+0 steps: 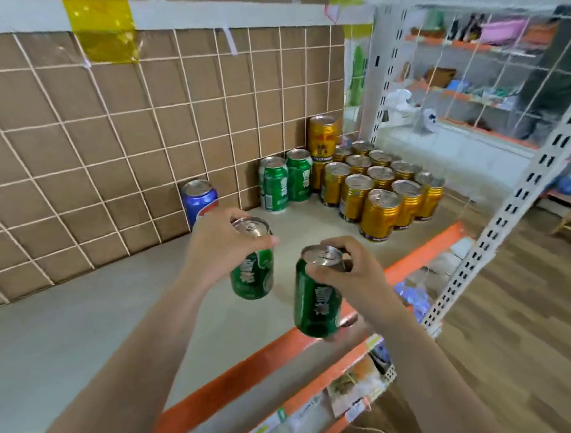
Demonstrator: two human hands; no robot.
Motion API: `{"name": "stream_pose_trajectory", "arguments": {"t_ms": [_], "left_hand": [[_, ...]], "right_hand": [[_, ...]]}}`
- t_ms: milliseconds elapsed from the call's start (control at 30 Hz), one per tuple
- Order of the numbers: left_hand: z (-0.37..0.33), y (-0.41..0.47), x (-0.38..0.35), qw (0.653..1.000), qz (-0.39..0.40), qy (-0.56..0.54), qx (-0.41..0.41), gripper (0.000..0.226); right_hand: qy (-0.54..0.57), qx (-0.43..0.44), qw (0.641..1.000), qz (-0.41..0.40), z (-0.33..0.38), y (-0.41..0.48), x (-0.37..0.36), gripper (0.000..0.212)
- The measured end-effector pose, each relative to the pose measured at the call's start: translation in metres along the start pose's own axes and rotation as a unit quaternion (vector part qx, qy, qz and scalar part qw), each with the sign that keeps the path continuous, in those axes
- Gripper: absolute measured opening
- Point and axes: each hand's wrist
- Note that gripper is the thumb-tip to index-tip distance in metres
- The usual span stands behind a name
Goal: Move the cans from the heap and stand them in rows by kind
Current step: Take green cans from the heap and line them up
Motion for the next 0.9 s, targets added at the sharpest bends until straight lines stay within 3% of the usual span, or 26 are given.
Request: {"name": "stream_pose_trajectory", "arguments": {"t_ms": [167,300,533,900], "left_hand": [[-0.001,0.048,-0.032,0.993,-0.065,0.089,0.045,0.041],[-0.003,0.081,-0.051,0.979,-0.101,0.161,0.079,0.052],[-0.004,0.116,-0.057,0.948,-0.125,0.265,0.125,0.073],[0.021,0.133,-0.068,0.946,-0.131,0.259,0.146,0.06]], "right_hand": [[-0.03,0.033,0.994,0.103,0.0,0.082,-0.001,0.044],[-0.067,0.045,0.983,0.163,0.001,0.141,-0.009,0.052],[-0.104,0.071,0.971,0.205,0.003,0.197,-0.029,0.061],[-0.093,0.134,0.963,0.215,0.013,0.219,-0.06,0.057]]}}
Point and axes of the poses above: each hand's wrist, its own y-axis towards the middle knuckle, its own x-axis out of the back of the hand, z = x × y, and after that the axes turned 11 degrees about -z, right-handed
